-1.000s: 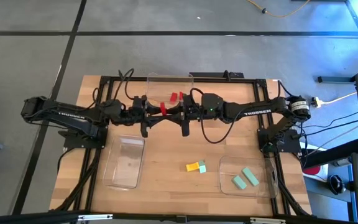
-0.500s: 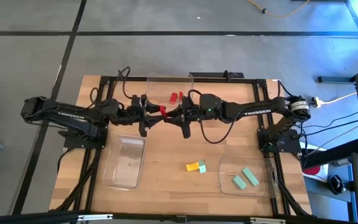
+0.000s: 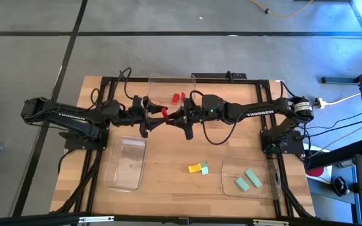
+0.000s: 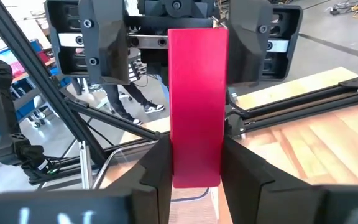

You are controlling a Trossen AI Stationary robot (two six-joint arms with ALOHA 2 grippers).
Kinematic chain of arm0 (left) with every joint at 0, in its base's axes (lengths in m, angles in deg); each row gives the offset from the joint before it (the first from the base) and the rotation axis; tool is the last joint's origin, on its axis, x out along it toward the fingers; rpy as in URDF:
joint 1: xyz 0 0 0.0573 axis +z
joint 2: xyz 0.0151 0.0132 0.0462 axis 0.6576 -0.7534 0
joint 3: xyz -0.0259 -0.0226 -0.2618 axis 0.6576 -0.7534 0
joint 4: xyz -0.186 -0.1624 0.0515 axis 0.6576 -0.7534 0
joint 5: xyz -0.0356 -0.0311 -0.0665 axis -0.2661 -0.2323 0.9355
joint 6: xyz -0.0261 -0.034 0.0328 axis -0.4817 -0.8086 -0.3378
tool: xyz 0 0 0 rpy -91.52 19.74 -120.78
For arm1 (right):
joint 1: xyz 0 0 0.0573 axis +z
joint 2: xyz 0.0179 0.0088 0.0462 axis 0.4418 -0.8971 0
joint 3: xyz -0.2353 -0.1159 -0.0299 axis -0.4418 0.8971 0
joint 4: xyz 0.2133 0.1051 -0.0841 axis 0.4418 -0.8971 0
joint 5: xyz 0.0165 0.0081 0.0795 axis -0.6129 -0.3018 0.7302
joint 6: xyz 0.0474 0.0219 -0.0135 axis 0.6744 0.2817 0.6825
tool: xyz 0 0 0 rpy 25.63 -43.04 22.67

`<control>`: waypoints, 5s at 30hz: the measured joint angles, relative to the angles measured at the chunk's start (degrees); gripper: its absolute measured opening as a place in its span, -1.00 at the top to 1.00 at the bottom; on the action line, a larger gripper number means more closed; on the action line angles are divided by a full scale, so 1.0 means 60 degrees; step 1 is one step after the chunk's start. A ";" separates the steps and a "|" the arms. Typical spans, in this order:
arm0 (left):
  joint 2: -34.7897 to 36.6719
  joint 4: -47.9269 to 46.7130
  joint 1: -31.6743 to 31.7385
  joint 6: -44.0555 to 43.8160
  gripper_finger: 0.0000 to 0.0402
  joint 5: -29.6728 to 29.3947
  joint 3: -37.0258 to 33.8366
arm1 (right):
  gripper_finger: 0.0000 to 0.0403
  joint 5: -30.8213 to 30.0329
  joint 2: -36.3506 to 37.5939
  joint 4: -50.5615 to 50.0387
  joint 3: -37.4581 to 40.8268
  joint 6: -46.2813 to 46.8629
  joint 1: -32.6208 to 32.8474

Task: Sort & place blocks by color
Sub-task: Put the red block on the top transparent bin

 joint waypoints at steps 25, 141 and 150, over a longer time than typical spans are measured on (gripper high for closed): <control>-0.0011 -0.0222 -0.0004 0.0452 -0.35 -0.0277 0.0004 | 0.48 -0.0046 -0.0004 0.0012 0.0007 -0.0118 0.0047; 0.3971 -0.0484 -0.0036 -0.0251 0.55 0.0245 -0.2200 | -0.35 -0.1007 0.5388 -0.0657 0.4736 0.2208 -0.0226; 0.3971 -0.0770 -0.0036 -0.0289 0.55 0.0243 -0.2200 | -0.35 -0.1008 0.5388 -0.0656 0.4736 0.2208 -0.0226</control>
